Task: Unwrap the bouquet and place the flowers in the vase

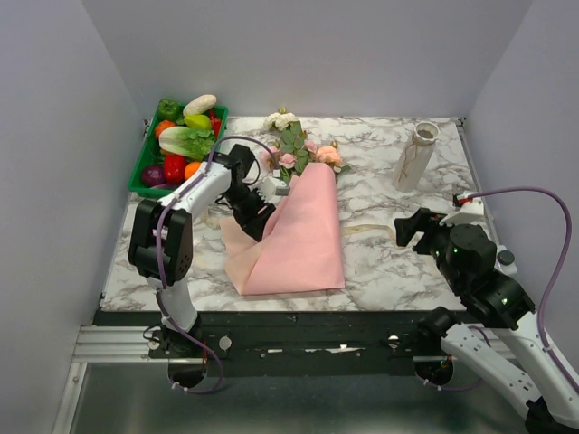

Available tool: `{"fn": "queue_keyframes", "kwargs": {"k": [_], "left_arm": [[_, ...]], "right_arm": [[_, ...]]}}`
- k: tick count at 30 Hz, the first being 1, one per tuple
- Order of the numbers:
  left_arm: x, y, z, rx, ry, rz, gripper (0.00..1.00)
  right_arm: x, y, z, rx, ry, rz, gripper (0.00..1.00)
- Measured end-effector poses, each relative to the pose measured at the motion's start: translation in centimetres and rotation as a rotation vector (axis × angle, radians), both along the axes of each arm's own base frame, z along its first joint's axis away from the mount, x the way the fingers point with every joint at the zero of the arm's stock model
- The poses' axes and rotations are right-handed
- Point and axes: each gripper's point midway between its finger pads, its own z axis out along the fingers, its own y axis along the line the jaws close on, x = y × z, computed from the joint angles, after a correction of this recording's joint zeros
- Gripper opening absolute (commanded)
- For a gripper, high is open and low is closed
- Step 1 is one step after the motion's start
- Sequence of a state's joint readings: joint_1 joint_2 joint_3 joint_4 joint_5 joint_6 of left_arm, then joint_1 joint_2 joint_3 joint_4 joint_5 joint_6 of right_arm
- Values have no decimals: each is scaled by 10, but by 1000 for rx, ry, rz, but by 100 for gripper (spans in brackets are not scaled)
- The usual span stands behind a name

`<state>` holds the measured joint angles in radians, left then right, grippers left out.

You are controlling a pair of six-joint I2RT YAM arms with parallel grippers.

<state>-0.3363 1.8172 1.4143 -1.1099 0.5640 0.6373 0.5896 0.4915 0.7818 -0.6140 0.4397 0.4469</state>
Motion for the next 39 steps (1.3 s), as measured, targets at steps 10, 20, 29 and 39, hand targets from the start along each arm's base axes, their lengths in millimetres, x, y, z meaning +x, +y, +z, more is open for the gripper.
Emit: {"fn": "queue_keyframes", "kwargs": {"k": [10,20,29,39], "left_arm": [[13,23,16,-53,-1,39,76],[-31,27,-7,-61,143,-8,76],[-28,28,-15,-49,128,6,62],[-40,32,-19,-35,152,1,5]], "right_arm": [[0,0,0,1,0,0,85],[2,1,-2,-4,8,0,84],[2,3,-3,-3,11,7,82],[2,3,-2,-3,10,7,82]]}}
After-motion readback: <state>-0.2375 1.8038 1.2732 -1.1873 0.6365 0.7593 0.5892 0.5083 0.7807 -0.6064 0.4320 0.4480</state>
